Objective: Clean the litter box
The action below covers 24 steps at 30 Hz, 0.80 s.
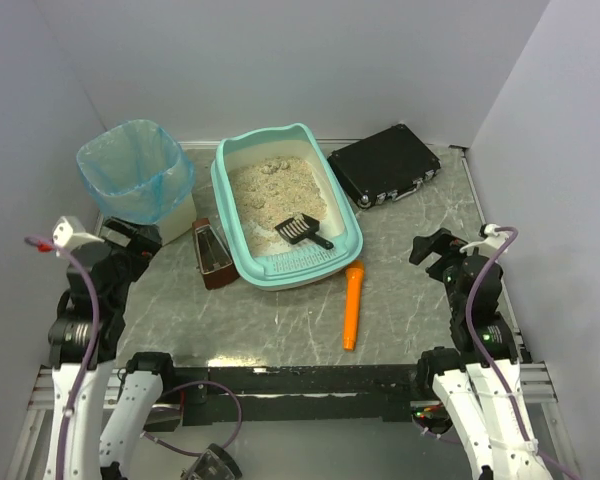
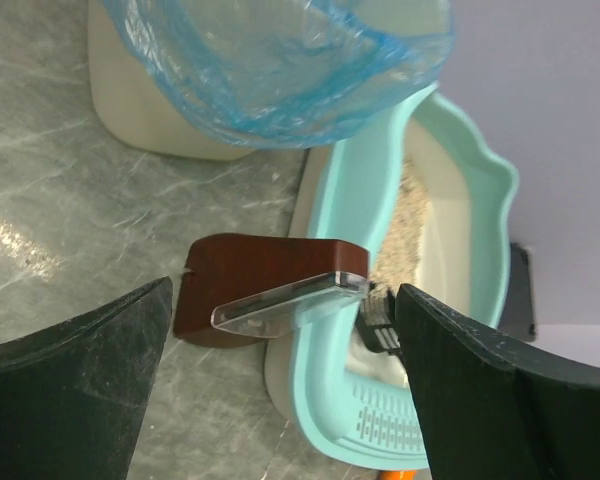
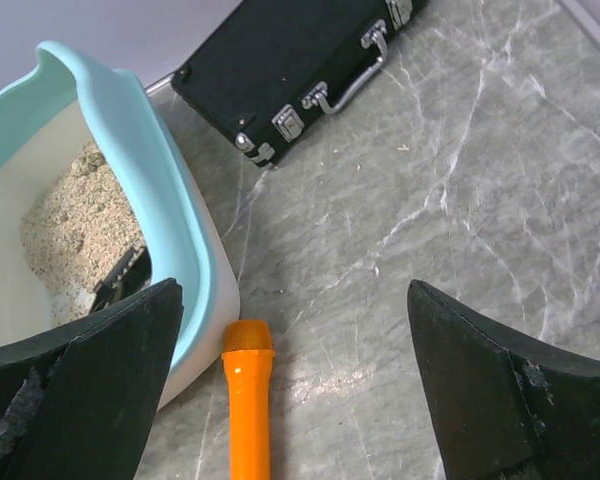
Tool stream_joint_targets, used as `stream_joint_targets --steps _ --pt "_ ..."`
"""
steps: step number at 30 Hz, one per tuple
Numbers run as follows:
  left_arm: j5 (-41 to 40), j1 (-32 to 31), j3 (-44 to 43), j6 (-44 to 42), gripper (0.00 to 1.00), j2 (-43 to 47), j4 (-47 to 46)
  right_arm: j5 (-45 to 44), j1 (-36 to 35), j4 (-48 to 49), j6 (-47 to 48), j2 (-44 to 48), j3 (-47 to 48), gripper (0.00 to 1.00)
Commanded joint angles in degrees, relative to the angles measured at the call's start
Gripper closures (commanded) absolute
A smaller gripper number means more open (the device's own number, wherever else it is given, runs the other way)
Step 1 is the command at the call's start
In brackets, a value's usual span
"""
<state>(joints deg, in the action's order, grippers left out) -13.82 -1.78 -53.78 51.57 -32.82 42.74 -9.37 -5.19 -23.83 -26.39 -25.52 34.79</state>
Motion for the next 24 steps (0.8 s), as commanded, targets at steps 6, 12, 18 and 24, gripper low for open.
stream_joint_targets --steps 6,12,18,24 --pt "-1.5 0.2 0.3 -1.6 0.03 2.7 -2.0 13.4 0.3 -1.4 6.5 -4.3 8.5 0.00" --pt "0.2 0.2 2.5 -1.9 0.03 -1.4 -3.4 19.7 -0.3 -9.0 4.9 -14.5 12.3 0.00" --pt "2.9 0.2 3.7 -1.3 0.03 -4.2 -4.0 6.0 -18.1 -13.0 -1.2 -20.2 8.1 0.00" --pt "3.5 0.3 4.5 -1.1 0.03 -4.4 -4.8 -0.8 -31.5 -11.9 -8.3 -30.7 5.4 0.01"
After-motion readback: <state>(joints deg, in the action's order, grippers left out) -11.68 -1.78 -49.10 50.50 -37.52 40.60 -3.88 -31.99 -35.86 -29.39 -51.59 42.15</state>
